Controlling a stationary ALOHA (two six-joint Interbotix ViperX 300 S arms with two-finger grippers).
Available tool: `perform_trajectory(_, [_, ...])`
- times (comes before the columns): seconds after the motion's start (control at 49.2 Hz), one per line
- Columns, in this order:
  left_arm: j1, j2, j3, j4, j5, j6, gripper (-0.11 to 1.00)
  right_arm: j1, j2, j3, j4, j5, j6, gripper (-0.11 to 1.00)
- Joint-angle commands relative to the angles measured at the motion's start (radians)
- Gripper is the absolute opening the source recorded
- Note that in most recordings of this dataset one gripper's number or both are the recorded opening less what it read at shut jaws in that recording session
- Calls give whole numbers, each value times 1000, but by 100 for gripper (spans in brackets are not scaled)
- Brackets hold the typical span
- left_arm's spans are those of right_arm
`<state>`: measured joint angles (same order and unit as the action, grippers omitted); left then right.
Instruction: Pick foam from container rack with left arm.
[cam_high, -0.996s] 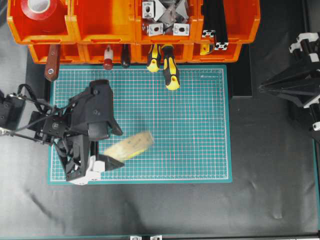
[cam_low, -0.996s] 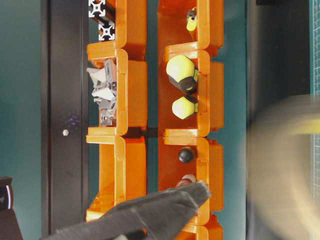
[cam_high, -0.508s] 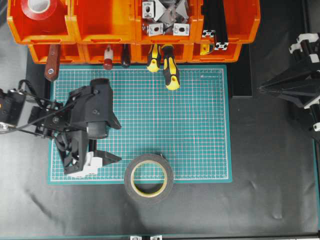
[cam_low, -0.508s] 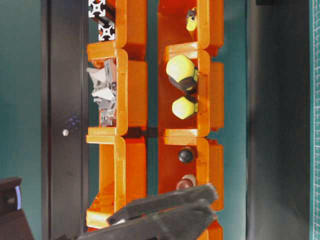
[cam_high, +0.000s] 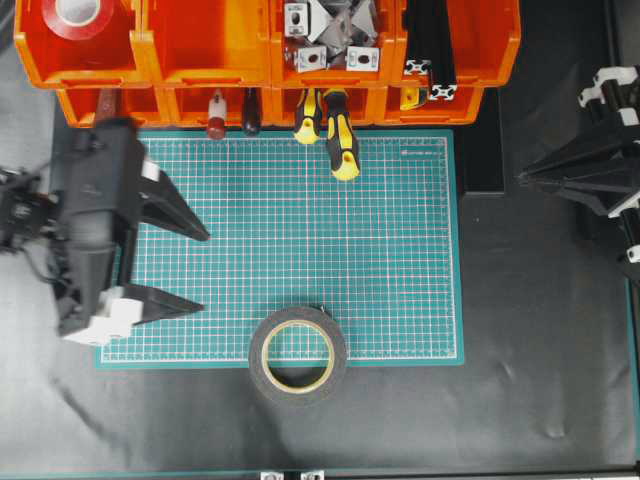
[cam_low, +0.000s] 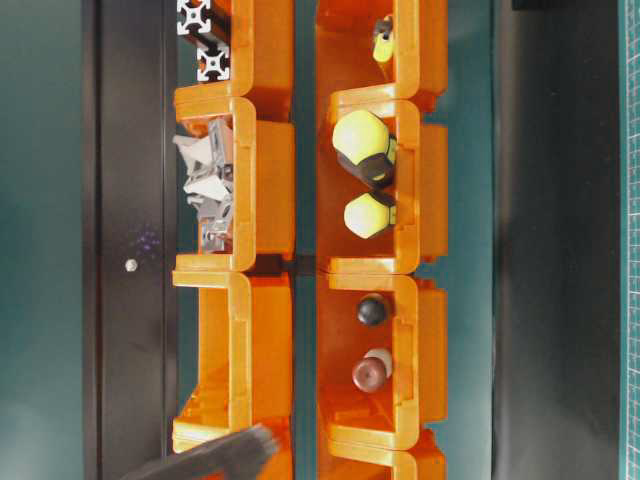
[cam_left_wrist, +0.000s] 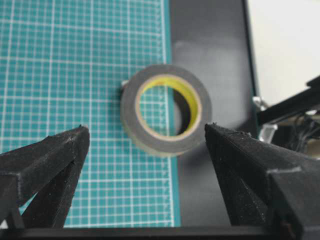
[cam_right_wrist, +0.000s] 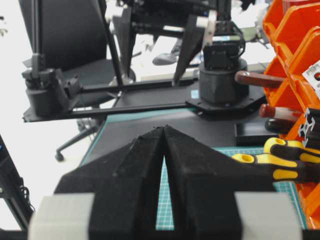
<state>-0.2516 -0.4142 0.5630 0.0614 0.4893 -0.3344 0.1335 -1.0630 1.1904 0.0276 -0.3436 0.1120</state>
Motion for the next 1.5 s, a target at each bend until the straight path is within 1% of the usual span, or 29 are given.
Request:
perform_trajectory(0.0, [-6, -72, 2, 3, -5, 35, 90, 3, 5, -21, 0, 6, 0, 0])
perform_trajectory(0.102, [-6, -138, 8, 3, -20, 92, 88, 3, 5, -20, 0, 6, 0, 0])
perform_trajectory(0.244, [6, -239, 31, 3, -41, 189, 86, 5, 3, -20, 0, 8, 0, 0])
perform_trajectory(0.386, [28, -356, 81, 3, -43, 235, 84, 3, -5, -20, 0, 8, -2, 0])
perform_trajectory(0.508, [72, -465, 138, 3, -43, 238, 83, 2, -21, -15, 0, 9, -2, 0])
perform_trajectory(0.589, [89, -532, 170, 3, -44, 252, 83, 2, -38, -12, 0, 25, 0, 0])
perform_trajectory(0.772, [94, -655, 245, 3, -58, 250, 83, 2, -52, -17, 0, 87, 0, 0])
perform_trajectory(0.874, [92, -703, 273, 3, -80, 250, 83, 2, -51, -15, -2, 100, -6, 0])
perform_trajectory(1.016, [91, -724, 295, 3, -84, 255, 83, 2, -54, -17, -3, 98, -9, 0])
perform_trajectory(1.158, [91, -709, 310, 3, -86, 236, 83, 0, -52, -15, -6, 103, -17, 0])
perform_trajectory(1.24, [92, -698, 314, 3, -89, 238, 83, 2, -54, -15, -8, 104, -25, 0])
perform_trajectory(1.321, [92, -698, 316, 3, -98, 255, 83, 5, -54, -14, -8, 98, -25, 0])
perform_trajectory(1.483, [92, -707, 321, 3, -120, 249, 83, 3, -54, -14, -9, 98, -26, 0])
